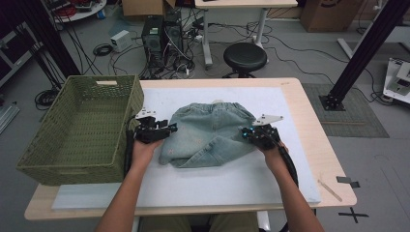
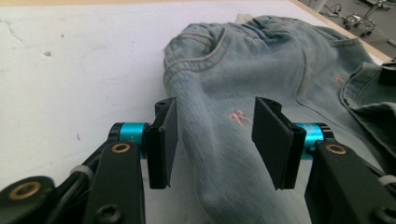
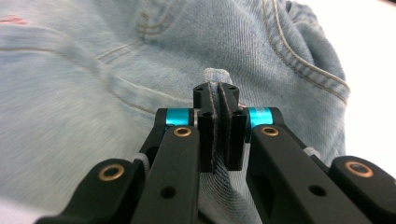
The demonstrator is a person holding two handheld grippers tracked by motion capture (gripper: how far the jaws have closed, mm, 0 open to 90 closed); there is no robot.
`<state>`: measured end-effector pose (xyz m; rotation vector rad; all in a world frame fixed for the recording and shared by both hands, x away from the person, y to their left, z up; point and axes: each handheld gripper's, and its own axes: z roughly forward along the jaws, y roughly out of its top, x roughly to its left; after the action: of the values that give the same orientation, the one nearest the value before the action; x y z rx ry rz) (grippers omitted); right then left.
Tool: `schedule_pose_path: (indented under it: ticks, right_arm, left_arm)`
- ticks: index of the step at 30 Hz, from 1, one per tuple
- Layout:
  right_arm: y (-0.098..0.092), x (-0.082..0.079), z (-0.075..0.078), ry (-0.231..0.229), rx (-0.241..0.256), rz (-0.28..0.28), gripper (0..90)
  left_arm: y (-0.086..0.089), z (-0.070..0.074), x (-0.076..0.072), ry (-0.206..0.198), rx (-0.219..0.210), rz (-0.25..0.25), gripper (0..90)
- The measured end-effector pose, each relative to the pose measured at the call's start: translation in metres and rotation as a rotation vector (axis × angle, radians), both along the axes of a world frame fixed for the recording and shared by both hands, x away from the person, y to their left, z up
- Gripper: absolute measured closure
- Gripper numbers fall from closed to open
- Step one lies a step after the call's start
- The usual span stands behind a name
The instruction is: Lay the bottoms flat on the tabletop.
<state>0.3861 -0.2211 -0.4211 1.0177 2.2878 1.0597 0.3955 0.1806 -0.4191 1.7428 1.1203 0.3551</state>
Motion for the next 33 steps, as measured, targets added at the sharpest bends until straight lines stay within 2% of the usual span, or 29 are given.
schedule_pose_path:
  ticks: [2, 5, 8, 11, 13, 17, 21, 23, 24, 25, 26, 27, 29, 33]
  right_arm:
    - [-0.007, -0.012, 0.001, -0.02, 0.016, 0.008, 87.7]
    - [-0.023, -0.032, 0.0, -0.056, 0.037, -0.003, 87.7]
    - [-0.041, -0.051, -0.001, -0.073, 0.059, -0.01, 87.7]
    - [-0.061, -0.067, -0.002, -0.074, 0.088, 0.009, 87.5]
    - [-0.072, -0.075, -0.002, -0.065, 0.078, 0.027, 87.5]
    - [-0.086, -0.085, -0.008, -0.036, -0.003, 0.075, 87.5]
    - [-0.096, -0.088, -0.012, -0.018, 0.002, 0.091, 87.1]
    - [-0.097, -0.088, -0.009, -0.034, -0.003, 0.087, 84.3]
    - [-0.097, -0.087, -0.007, -0.045, 0.002, 0.073, 76.9]
    - [-0.098, -0.086, -0.005, -0.048, 0.033, 0.057, 71.6]
    - [-0.098, -0.084, -0.001, -0.046, 0.074, 0.052, 70.4]
    - [-0.094, -0.082, 0.002, -0.055, 0.098, 0.053, 66.5]
    - [-0.082, -0.076, 0.007, -0.048, 0.115, 0.068, 61.3]
    - [-0.041, -0.062, 0.007, -0.027, 0.116, 0.145, 55.4]
  left_arm:
    - [0.001, 0.002, -0.006, 0.002, -0.022, -0.012, 49.4]
    - [-0.001, 0.005, -0.013, -0.006, -0.022, -0.031, 49.4]
    - [-0.002, 0.007, -0.018, -0.009, -0.023, -0.041, 49.0]
    - [-0.002, 0.006, -0.021, 0.003, -0.032, -0.043, 47.4]
    - [-0.003, 0.003, -0.023, 0.019, -0.044, -0.054, 46.4]
    - [-0.005, -0.004, -0.026, 0.072, -0.038, -0.076, 43.6]
    - [-0.006, -0.011, -0.027, 0.117, -0.033, -0.101, 41.6]
    - [-0.006, -0.014, -0.026, 0.148, -0.014, -0.121, 47.1]
    - [-0.007, -0.015, -0.026, 0.16, 0.004, -0.125, 55.1]
    - [-0.008, -0.016, -0.025, 0.165, 0.02, -0.13, 66.0]
    - [-0.009, -0.016, -0.025, 0.152, 0.037, -0.126, 76.7]
    - [-0.01, -0.016, -0.025, 0.136, 0.036, -0.119, 87.6]
    - [-0.009, -0.014, -0.023, 0.11, 0.029, -0.095, 89.5]
    - [0.0, -0.009, -0.018, 0.071, 0.005, -0.006, 89.5]
